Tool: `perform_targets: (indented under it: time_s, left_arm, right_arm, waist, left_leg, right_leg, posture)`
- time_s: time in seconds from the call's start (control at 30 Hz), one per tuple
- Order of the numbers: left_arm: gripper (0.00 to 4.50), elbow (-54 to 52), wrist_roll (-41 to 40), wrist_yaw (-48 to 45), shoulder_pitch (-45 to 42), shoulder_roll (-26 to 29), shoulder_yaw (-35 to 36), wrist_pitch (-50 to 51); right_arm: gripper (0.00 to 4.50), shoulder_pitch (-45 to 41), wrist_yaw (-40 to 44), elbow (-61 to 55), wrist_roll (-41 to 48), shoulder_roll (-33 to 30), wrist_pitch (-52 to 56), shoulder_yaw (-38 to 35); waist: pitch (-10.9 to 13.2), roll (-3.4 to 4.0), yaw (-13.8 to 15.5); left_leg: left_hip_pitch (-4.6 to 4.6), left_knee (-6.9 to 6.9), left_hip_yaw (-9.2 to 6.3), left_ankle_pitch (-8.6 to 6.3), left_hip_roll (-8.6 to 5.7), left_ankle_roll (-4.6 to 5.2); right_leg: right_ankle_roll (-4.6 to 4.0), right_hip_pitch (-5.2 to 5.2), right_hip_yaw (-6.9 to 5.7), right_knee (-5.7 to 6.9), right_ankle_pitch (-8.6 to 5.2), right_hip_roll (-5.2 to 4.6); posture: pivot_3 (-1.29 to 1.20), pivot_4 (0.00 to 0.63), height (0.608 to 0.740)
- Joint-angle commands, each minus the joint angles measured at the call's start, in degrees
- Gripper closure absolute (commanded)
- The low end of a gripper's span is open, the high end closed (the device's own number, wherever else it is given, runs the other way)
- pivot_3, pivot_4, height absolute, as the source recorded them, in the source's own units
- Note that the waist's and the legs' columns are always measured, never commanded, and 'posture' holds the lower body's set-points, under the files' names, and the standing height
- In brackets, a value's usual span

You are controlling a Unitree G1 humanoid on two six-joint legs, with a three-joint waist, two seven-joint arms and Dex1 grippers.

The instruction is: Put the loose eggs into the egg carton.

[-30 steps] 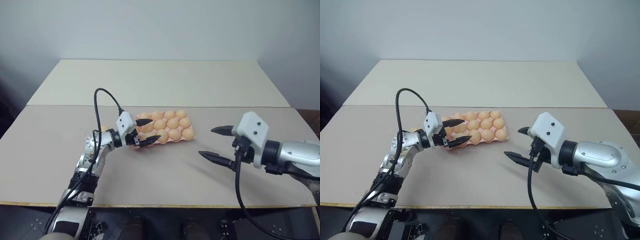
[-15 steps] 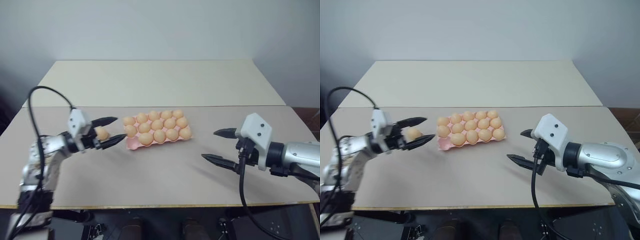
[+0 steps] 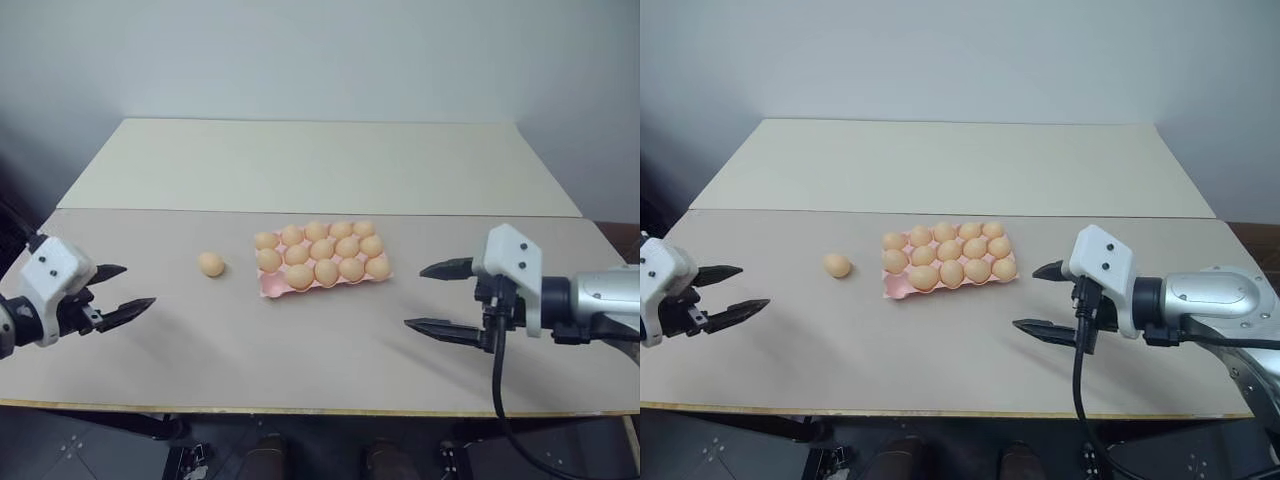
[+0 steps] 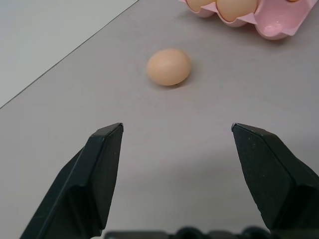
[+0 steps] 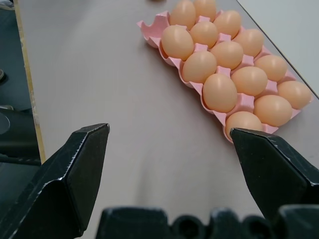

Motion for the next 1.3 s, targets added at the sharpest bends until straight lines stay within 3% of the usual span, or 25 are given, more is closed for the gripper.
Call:
perform_targets:
  time_s: [0.03,0.17,0.3,0.5,0.77,1.2,1.3]
  left_arm:
    - [0.72,-2.54,-0.33,4.04,-2.36,-0.78,-0.6,2.95]
    - [0.72,-0.07,2.8,11.75,-11.71,-4.28,-9.36,5.03]
    - [0.72,6.12,7.09,19.17,-23.11,-11.24,-19.01,6.53]
    - [0.72,14.55,11.64,22.6,-30.16,-18.2,-26.38,1.87]
    - [0.72,20.99,16.36,25.64,-32.39,-20.86,-29.11,-1.6]
    - [0.72,25.73,16.76,24.72,-32.99,-22.48,-29.96,-1.66]
    - [1.59,26.67,16.7,25.6,-33.12,-23.09,-29.29,-2.43]
  right_arm:
    - [0.0,-1.32,0.5,0.1,-0.64,-0.65,-1.66,0.22]
    - [0.0,-2.03,-0.14,0.37,-1.05,-0.49,-1.56,0.84]
    - [0.0,-2.28,-1.17,-0.08,-1.24,-0.27,-1.05,1.11]
    - [0.0,-0.72,-2.87,-1.6,-0.69,-0.67,0.2,-0.87]
    - [0.0,2.65,-4.11,-3.61,-0.08,-1.29,1.62,-4.21]
    - [0.0,3.15,-5.46,-3.6,-0.69,-0.97,1.77,-4.06]
    - [0.0,3.1,-6.01,-3.61,-0.48,-0.78,1.96,-4.14]
  waist:
    - [0.0,0.0,-0.09]
    - [0.0,0.0,0.27]
    - [-0.04,-0.07,0.61]
    - [-0.03,-0.1,0.08]
    - [-0.02,-0.11,0.17]
    - [-0.02,-0.11,0.41]
    - [-0.02,-0.11,0.44]
  left_leg:
    - [0.0,-0.01,0.01,0.0,0.0,0.0]
    - [0.01,0.03,0.0,0.0,-0.04,0.0]
    - [-0.02,0.15,-0.03,0.01,-0.16,0.0]
    - [-0.27,0.14,-0.01,0.01,-0.11,0.01]
    - [-0.2,0.18,-0.02,0.01,-0.13,0.01]
    - [-0.22,0.19,-0.03,0.01,-0.15,0.01]
    - [-0.22,0.2,-0.03,0.01,-0.16,0.01]
  right_leg:
    - [0.0,0.0,0.01,0.0,0.0,0.0]
    - [0.0,0.01,0.01,0.07,0.0,-0.04]
    - [0.03,0.07,-0.03,0.11,0.03,-0.02]
    - [0.03,-0.15,0.01,0.13,0.03,0.08]
    - [0.03,-0.11,0.0,0.12,0.03,0.04]
    - [0.03,-0.1,-0.01,0.12,0.03,0.02]
    - [0.03,-0.09,-0.02,0.12,0.03,0.01]
  posture:
    - [0.0,0.15,0.74]
    - [0.0,0.15,0.74]
    - [0.0,0.15,0.74]
    - [0.0,0.15,0.74]
    - [0.0,0.15,0.74]
    - [0.0,0.15,0.74]
    - [0.0,0.15,0.74]
